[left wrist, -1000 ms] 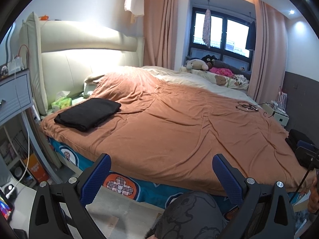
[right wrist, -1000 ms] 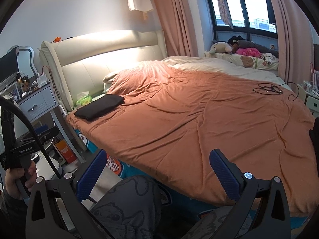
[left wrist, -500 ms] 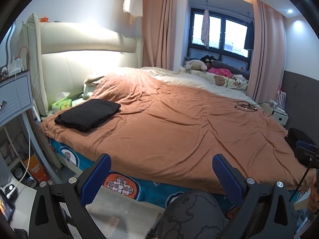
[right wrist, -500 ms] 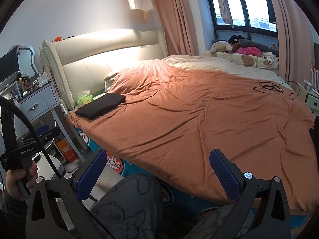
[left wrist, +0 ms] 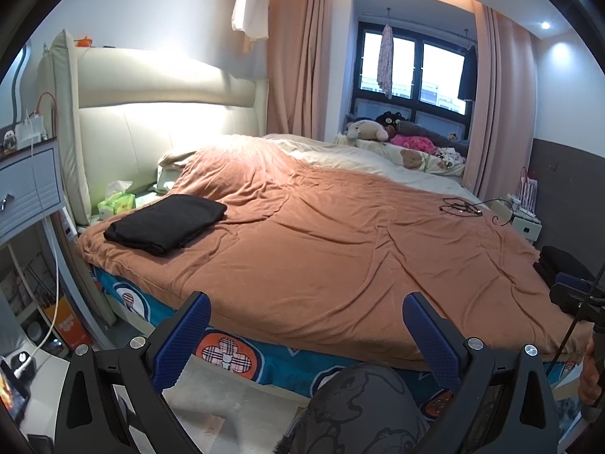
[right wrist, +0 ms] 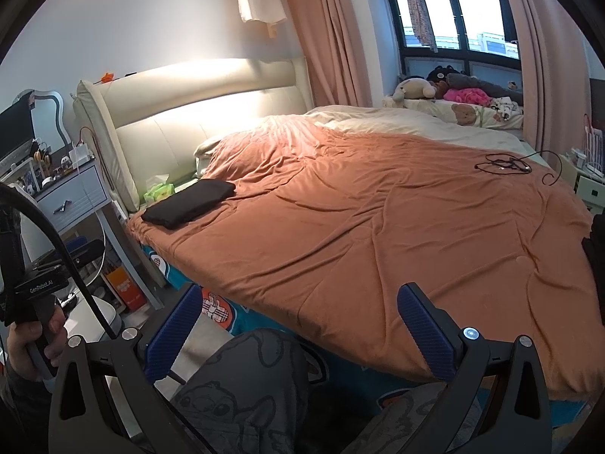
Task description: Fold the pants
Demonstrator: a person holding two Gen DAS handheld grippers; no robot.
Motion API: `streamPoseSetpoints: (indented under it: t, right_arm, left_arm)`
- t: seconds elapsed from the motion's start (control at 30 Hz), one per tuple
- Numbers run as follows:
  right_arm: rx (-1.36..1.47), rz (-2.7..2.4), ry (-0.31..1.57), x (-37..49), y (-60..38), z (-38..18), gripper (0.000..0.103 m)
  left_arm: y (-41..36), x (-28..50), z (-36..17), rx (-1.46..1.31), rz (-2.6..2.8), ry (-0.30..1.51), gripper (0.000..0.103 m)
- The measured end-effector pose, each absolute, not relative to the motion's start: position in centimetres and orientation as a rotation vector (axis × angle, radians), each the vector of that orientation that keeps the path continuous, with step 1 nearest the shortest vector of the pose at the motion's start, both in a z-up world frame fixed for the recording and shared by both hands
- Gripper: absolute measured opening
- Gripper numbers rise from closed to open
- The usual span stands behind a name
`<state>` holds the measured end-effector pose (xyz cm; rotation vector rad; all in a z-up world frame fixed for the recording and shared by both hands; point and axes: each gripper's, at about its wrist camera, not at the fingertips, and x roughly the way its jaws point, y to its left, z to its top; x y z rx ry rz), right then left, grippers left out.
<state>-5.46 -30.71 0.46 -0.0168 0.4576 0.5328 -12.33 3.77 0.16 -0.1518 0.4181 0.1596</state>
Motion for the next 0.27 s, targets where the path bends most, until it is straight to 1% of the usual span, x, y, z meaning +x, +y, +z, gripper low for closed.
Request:
streamPoseSetpoints:
  t: [0.27]
  right_arm:
    - [-0.017, 0.532, 0.475, -5.41, -30.6, 0.23, 0.103]
  left_arm:
    - [3.6, -12.89, -0.2, -0.147, 0.147, 0.409, 0.102]
